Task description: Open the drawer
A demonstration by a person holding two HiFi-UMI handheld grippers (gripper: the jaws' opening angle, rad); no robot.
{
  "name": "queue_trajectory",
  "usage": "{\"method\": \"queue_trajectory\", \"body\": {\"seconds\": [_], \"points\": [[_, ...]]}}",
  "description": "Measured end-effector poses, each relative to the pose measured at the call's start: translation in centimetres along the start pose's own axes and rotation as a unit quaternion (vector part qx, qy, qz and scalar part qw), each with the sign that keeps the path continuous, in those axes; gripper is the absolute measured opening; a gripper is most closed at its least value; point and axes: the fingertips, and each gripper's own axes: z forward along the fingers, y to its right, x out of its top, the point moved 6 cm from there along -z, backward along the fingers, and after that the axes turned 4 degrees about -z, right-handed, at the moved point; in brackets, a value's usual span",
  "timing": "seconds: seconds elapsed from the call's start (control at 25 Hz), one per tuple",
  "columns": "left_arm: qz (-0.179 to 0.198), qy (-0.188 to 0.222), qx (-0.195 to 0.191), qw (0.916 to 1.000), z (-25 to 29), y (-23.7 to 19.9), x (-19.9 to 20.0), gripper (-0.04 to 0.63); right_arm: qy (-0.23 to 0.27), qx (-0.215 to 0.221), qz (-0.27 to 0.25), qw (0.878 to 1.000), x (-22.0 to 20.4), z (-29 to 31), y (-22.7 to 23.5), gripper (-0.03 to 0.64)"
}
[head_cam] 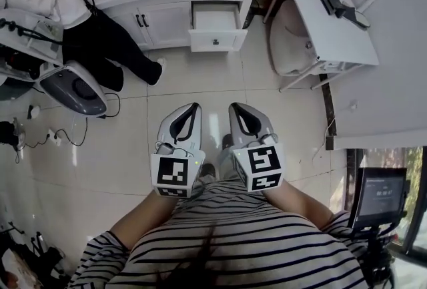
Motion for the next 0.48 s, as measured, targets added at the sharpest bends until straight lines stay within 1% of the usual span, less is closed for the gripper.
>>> {"method": "queue_trajectory", "body": {"seconds": [0.16, 0.32, 0.48], "points": [[-0.005, 0.012, -0.016, 0.9998, -3.1, 2.4, 0.1, 0.015, 0.005, 0.004, -0.01, 1.0, 0.0, -3.4, -2.3, 0.002], [-0.003, 0.021, -0.013, 0.9997, -4.7, 3.8, 0.2, 0.015, 0.01, 0.017, -0.017, 1.0, -0.2, -5.2, -3.7, 0.002], [0.002, 0.021, -0.012, 0.9997, -5.4, 5.0, 0.4, 0.015, 0.02, 0.028, -0.019, 0.999, -0.1, -6.1, -3.8, 0.002]]}}
